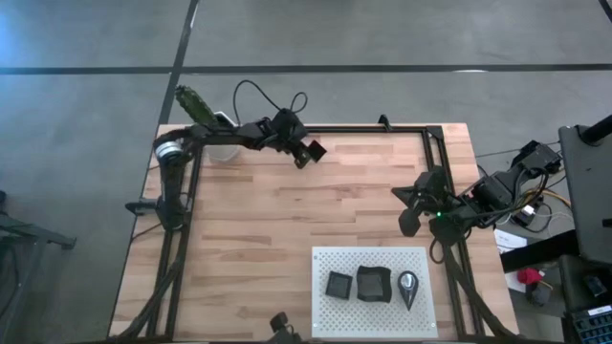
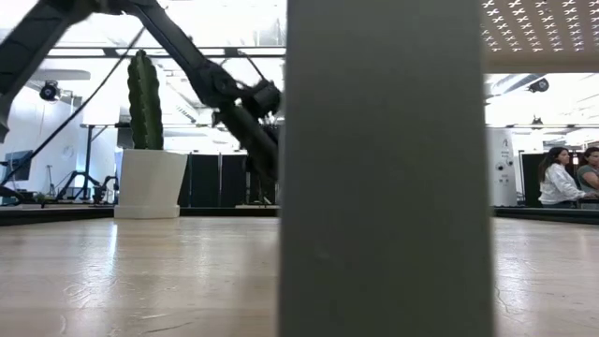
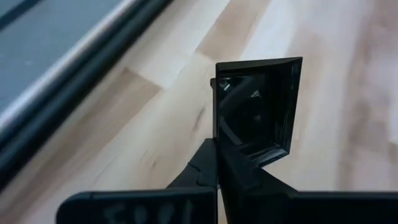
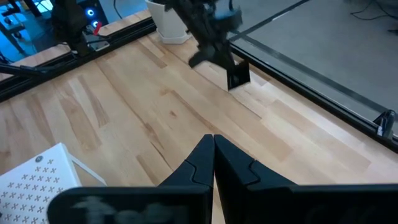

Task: Pick & Place Mini shaped plates
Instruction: Stack the square plate on top of the square plate on the shelf

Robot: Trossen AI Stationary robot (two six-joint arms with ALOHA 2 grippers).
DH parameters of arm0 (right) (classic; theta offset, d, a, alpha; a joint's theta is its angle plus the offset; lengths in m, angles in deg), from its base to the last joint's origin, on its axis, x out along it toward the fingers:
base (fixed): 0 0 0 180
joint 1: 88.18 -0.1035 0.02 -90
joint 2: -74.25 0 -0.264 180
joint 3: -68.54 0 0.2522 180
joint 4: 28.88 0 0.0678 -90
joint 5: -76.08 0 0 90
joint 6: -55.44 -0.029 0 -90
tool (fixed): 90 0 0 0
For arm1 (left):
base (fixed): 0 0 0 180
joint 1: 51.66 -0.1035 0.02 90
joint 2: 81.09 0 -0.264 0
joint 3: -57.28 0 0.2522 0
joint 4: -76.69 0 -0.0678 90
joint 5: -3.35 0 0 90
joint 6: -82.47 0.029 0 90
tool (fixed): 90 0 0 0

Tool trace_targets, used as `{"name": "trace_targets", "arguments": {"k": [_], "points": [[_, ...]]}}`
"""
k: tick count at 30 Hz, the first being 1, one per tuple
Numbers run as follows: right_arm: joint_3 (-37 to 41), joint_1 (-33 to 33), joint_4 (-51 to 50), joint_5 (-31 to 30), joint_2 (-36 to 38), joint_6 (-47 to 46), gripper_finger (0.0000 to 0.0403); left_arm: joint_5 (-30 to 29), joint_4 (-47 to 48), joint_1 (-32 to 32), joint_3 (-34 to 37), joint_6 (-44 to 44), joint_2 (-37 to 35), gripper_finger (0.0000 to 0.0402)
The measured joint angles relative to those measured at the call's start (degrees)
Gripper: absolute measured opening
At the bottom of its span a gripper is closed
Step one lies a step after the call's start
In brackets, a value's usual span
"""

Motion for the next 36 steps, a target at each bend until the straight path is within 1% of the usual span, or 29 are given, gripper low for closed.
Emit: {"name": "trace_targets", "arguments": {"k": [5, 11, 13, 16, 18, 21, 29, 31, 36], "points": [[0.00, 0.02, 0.00, 0.00, 0.00, 1.32, 0.0008, -0.28, 6.76, 1.50, 0.01, 2.16, -8.24, 0.0001], [0.01, 0.00, 0.00, 0.00, 0.00, 2.41, 0.0008, -0.83, 17.05, 6.17, -0.49, 4.32, -19.60, 0.0000], [0.02, 0.00, 0.00, 0.00, 0.00, 2.99, 0.0008, -0.89, 21.15, 8.28, -1.65, 4.28, -22.09, 0.0000], [0.07, 0.00, 0.00, 0.02, 0.00, 3.39, 0.0008, -1.39, 27.63, 12.54, -4.44, 4.23, -23.88, 0.0000], [0.07, 0.00, 0.01, 0.02, 0.00, 4.26, 0.0008, -2.85, 30.70, 15.94, -6.66, 3.97, -24.09, 0.0000], [0.07, 0.00, 0.01, 0.01, 0.00, 4.57, 0.0008, -3.35, 33.48, 21.09, -10.40, 3.39, -23.62, 0.0000], [0.09, -0.02, 0.00, 0.33, 0.00, 5.64, 0.0008, -3.26, 34.88, 32.90, -18.65, 2.20, -18.54, 0.0000], [0.11, -0.02, 0.00, 0.42, 0.00, 5.87, 0.0008, -2.73, 34.80, 35.31, -20.36, 2.19, -16.64, 0.0000], [0.11, -0.02, 0.01, 0.51, 0.00, 6.03, 0.0008, 0.77, 35.24, 39.50, -24.09, 2.13, -12.04, 0.0000]]}}
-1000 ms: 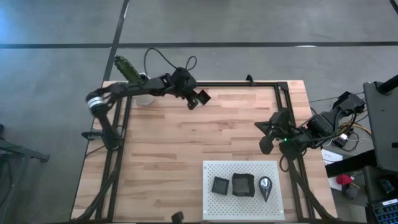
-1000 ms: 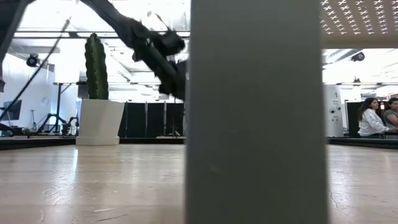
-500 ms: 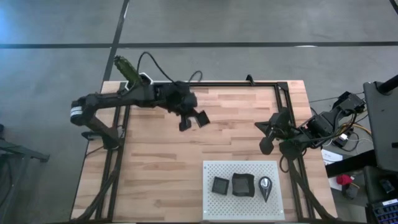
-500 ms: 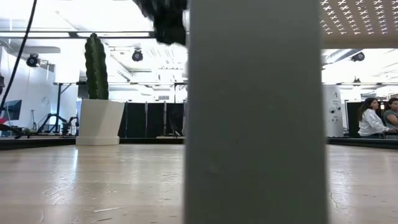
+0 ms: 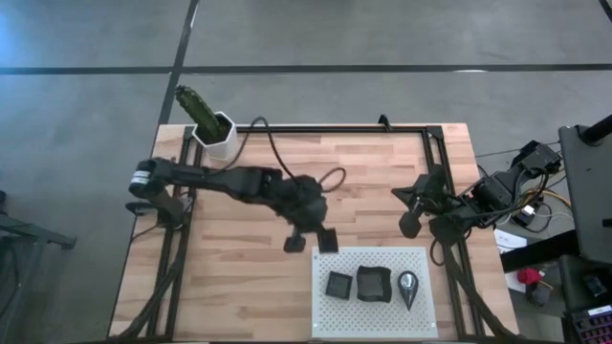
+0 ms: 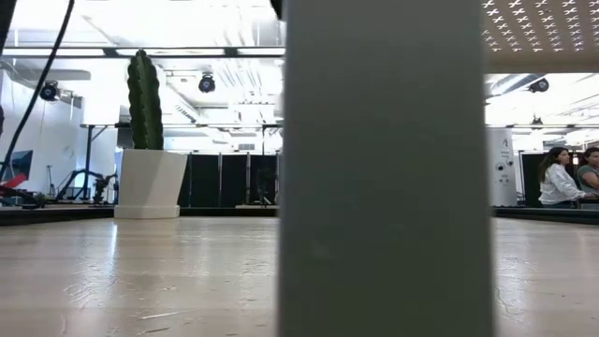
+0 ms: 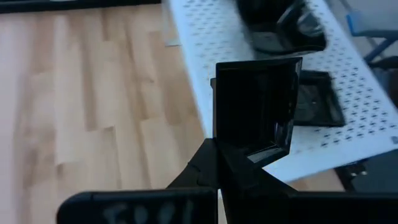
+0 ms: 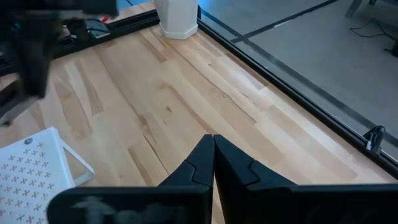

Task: Pick & Place Mini shaped plates
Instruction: Stack the square plate on top of the square plate on the shelf

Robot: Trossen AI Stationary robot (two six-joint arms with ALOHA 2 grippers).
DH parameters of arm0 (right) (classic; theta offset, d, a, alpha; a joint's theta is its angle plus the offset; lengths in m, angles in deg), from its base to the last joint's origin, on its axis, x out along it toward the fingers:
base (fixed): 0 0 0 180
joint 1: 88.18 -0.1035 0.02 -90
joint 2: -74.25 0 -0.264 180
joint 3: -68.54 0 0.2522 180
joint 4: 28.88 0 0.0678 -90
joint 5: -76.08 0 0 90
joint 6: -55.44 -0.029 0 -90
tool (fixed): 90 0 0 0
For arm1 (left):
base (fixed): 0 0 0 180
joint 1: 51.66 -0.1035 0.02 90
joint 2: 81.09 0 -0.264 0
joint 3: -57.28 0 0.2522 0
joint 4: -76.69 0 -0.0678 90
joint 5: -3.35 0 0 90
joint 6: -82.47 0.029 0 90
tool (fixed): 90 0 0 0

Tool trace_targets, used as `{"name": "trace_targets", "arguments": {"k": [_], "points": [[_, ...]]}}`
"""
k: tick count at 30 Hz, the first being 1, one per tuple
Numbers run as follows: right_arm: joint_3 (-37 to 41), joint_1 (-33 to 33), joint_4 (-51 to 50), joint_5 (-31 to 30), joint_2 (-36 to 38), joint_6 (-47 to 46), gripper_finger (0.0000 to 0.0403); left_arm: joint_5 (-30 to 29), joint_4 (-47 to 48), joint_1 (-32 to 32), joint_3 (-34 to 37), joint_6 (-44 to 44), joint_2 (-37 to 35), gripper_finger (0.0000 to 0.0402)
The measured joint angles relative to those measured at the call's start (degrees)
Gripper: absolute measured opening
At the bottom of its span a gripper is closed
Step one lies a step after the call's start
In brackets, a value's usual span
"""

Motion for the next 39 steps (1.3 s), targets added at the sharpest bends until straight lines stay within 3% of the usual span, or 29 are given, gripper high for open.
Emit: {"name": "trace_targets", "arguments": {"k": [11, 25, 39], "points": [[0.28, 0.00, 0.03, 0.00, 0.00, 0.62, 0.0008, 1.71, 3.62, 4.91, -7.08, -0.76, 6.63, 0.0000], [0.44, 0.00, -0.01, 0.00, 0.00, 0.63, 0.0008, 9.91, -3.31, 6.87, -6.90, -1.50, 9.53, 0.0000], [0.76, -0.02, 0.01, 0.02, 0.00, 0.70, 0.0008, 12.83, -3.58, 6.91, -6.76, -1.95, 13.06, 0.0000]]}}
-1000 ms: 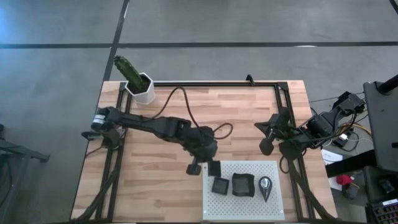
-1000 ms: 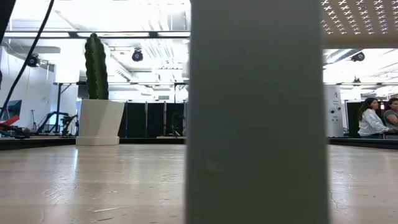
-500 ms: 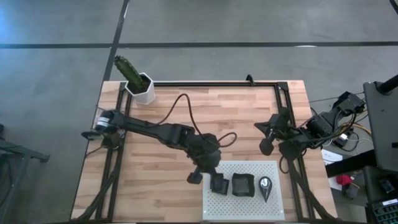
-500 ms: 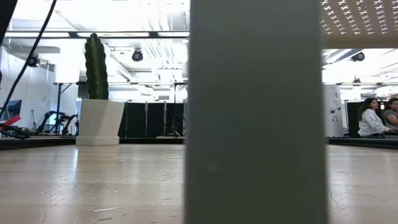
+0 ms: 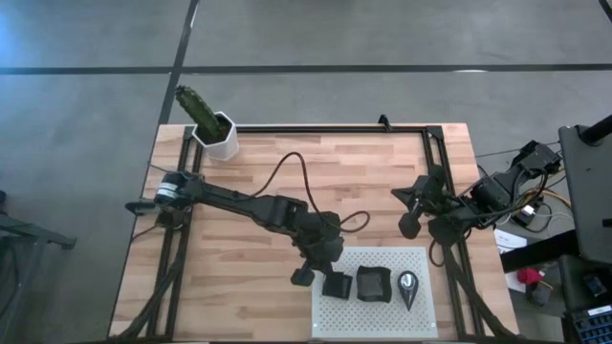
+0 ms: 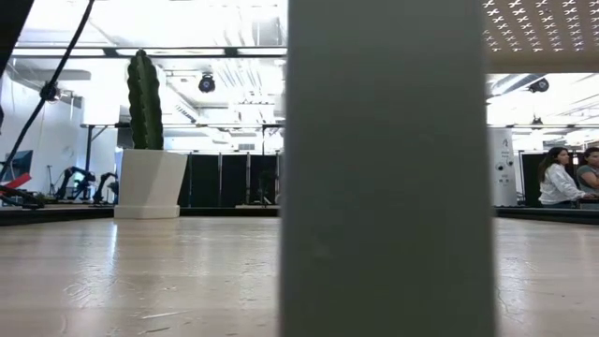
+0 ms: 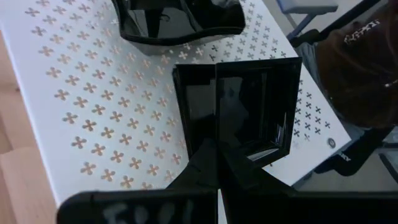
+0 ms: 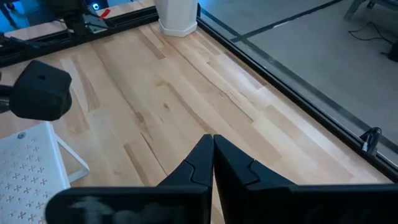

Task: Pick & Place Mini shaped plates
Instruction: Stack the square plate on top of the square plate on the shelf

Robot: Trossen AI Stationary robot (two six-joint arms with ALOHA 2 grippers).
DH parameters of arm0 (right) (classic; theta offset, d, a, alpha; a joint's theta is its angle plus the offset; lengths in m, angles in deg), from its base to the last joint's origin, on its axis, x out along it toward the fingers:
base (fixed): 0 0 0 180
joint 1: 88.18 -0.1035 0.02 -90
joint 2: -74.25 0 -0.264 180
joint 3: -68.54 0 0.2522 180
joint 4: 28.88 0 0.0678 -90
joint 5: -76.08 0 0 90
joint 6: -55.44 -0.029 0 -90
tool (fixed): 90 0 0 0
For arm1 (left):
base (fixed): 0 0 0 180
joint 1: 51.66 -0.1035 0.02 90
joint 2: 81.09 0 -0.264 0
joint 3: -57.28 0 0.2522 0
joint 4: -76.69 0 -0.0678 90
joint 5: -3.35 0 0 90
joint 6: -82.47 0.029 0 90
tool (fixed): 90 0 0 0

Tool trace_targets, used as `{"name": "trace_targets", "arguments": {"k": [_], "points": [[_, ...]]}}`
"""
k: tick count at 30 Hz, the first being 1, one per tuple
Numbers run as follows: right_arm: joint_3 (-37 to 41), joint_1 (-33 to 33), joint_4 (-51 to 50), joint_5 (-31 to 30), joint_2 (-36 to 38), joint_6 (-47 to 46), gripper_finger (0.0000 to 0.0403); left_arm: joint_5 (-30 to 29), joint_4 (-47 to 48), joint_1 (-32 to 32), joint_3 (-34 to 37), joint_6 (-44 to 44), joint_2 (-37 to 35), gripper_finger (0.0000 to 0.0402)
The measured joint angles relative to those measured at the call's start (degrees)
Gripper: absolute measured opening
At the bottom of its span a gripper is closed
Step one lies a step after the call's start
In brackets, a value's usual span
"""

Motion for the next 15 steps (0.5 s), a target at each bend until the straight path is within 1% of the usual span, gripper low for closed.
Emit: {"name": "trace_targets", "arguments": {"k": [13, 15], "points": [[0.00, 0.02, 0.00, 0.00, 0.00, 0.13, 0.0008, -0.37, -0.05, -0.02, -0.07, 1.31, 0.07, 0.0000], [0.00, 0.01, -0.02, 0.00, 0.00, 0.13, 0.0008, -0.37, -0.06, -0.02, -0.07, 1.32, 0.07, 0.0006]]}}
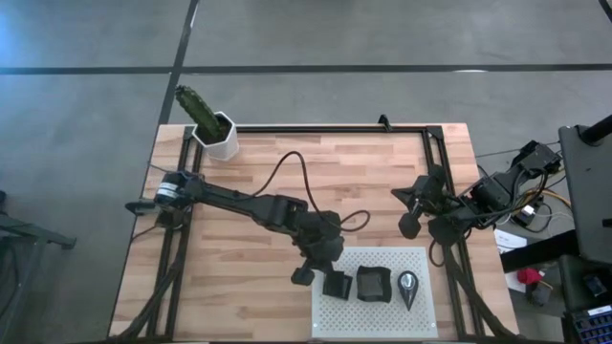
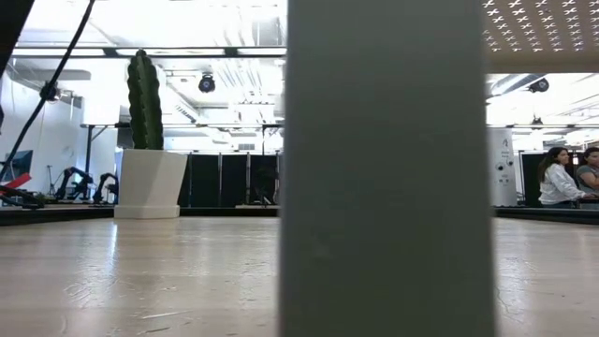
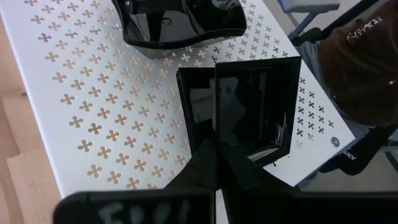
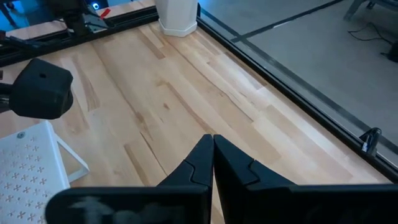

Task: Pick & Place Mini shaped plates
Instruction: Stack the square plate on top of the square plate on the shelf, then return to Home Position

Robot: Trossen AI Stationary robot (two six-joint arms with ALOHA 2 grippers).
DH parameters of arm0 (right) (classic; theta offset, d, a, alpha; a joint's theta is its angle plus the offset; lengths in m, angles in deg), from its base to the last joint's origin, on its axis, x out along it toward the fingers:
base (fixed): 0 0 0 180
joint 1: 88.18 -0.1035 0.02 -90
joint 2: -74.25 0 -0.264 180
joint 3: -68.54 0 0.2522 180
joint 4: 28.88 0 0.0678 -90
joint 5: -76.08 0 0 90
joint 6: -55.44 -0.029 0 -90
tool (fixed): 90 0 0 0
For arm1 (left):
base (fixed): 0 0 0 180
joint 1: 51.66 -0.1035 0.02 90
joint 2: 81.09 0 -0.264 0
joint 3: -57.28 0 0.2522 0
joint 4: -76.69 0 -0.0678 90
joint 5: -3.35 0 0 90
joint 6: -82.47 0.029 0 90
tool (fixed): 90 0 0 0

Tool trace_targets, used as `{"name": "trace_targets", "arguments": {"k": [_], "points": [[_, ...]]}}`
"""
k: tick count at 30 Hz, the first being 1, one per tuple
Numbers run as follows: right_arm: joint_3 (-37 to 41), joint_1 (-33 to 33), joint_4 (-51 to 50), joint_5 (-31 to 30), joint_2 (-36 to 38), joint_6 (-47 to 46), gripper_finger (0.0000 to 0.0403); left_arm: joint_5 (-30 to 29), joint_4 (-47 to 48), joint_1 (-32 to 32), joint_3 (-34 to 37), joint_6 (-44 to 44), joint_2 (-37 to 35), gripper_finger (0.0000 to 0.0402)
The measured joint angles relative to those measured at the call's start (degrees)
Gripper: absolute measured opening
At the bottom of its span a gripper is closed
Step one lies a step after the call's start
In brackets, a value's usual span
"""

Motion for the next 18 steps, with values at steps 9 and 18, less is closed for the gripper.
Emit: {"name": "trace_targets", "arguments": {"k": [9, 18], "points": [[0.00, 0.00, 0.00, 0.00, 0.00, 0.06, 0.0008, -0.11, 0.03, 0.00, -0.08, 0.06, 0.00, 0.0068], [0.00, -0.13, 0.04, 0.04, 0.11, 3.44, 0.0008, -0.87, 1.71, -0.35, -3.35, 1.97, -0.09, 0.0083]]}}
